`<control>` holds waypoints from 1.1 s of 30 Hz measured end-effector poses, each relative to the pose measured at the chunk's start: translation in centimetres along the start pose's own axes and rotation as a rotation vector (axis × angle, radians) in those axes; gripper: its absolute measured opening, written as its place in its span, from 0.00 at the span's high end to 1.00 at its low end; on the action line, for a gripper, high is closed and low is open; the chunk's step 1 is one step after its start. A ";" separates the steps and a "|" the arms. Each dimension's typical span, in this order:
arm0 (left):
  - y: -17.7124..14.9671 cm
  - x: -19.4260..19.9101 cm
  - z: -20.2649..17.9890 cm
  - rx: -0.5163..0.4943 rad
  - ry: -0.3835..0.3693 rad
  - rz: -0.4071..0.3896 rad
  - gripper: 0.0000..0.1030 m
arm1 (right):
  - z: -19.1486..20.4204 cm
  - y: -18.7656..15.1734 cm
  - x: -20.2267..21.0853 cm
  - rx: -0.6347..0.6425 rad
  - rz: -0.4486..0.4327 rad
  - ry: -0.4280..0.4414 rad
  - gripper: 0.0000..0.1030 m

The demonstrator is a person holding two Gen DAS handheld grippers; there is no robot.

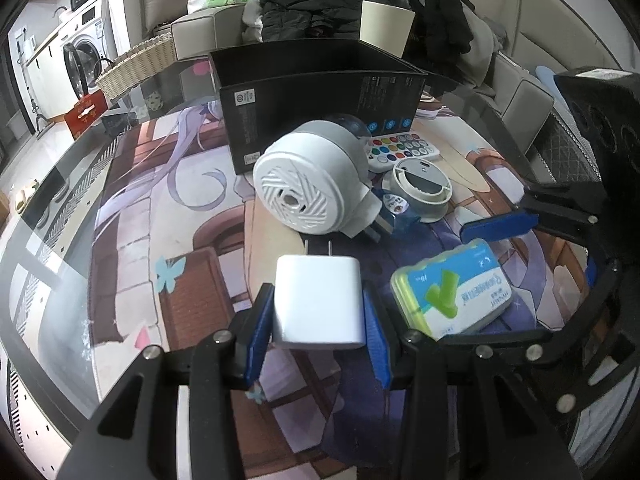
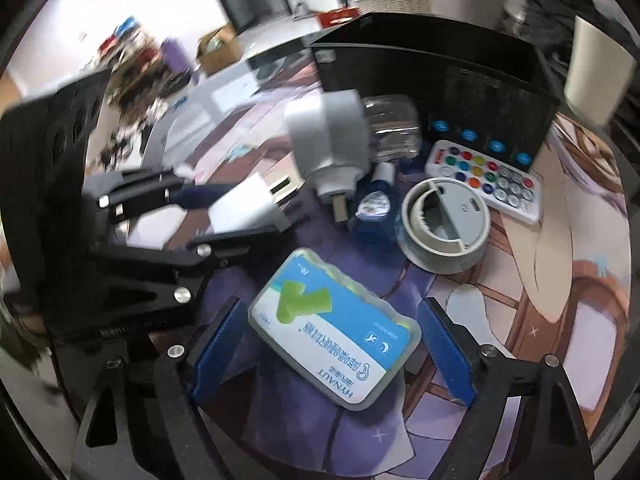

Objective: Organize rigid objects
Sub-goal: 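Close the right gripper on the green-and-white earplug box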

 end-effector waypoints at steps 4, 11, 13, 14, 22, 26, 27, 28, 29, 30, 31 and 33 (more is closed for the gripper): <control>-0.9 0.5 0.2 0.013 -0.006 -0.002 0.59 | 1.1 -0.6 -0.1 0.104 -0.001 -0.041 0.14; -1.6 0.9 0.3 0.034 -0.007 -0.007 0.59 | 3.5 -1.6 0.2 0.171 0.015 0.007 0.15; -1.6 1.0 0.4 0.035 -0.003 -0.008 0.59 | 3.8 -2.1 0.6 0.161 0.013 0.033 0.19; -1.6 1.0 0.4 0.034 -0.002 -0.007 0.59 | 3.7 -1.8 0.4 0.163 0.006 0.038 0.26; -1.4 0.8 0.7 0.044 0.006 -0.008 0.59 | 4.7 -1.3 -0.2 0.221 -0.045 -0.053 0.41; -1.0 0.7 0.8 0.053 0.006 -0.003 0.59 | 3.2 -0.4 -0.4 0.135 -0.062 -0.105 0.45; -0.9 0.6 0.8 0.050 0.008 -0.003 0.59 | 2.5 -0.3 -0.3 0.104 -0.069 -0.127 0.45; -0.8 0.5 0.7 0.048 0.012 -0.004 0.59 | 2.0 -0.2 -0.3 0.082 -0.074 -0.138 0.45; -0.7 0.4 0.7 0.047 0.017 -0.005 0.59 | 1.6 -0.2 -0.2 0.062 -0.078 -0.146 0.45; -0.6 0.3 0.7 0.048 0.021 -0.005 0.59 | 1.2 -0.2 -0.1 0.048 -0.080 -0.156 0.45; -0.6 0.3 0.7 0.051 0.023 -0.005 0.59 | 1.0 -0.2 0.0 0.038 -0.081 -0.162 0.45; -0.5 0.2 0.7 0.055 0.026 -0.006 0.59 | 0.4 -0.3 0.2 0.010 -0.087 -0.179 0.45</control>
Point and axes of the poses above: each gripper's, at about its wrist camera, not at the fingertips, and x roughly against the way its jaws point, z to its left, y to its top, the point moved 1 cm from there along -x, roughly the way its jaws point, and after that the axes turned 2 degrees about -y, right-handed, at the moved point
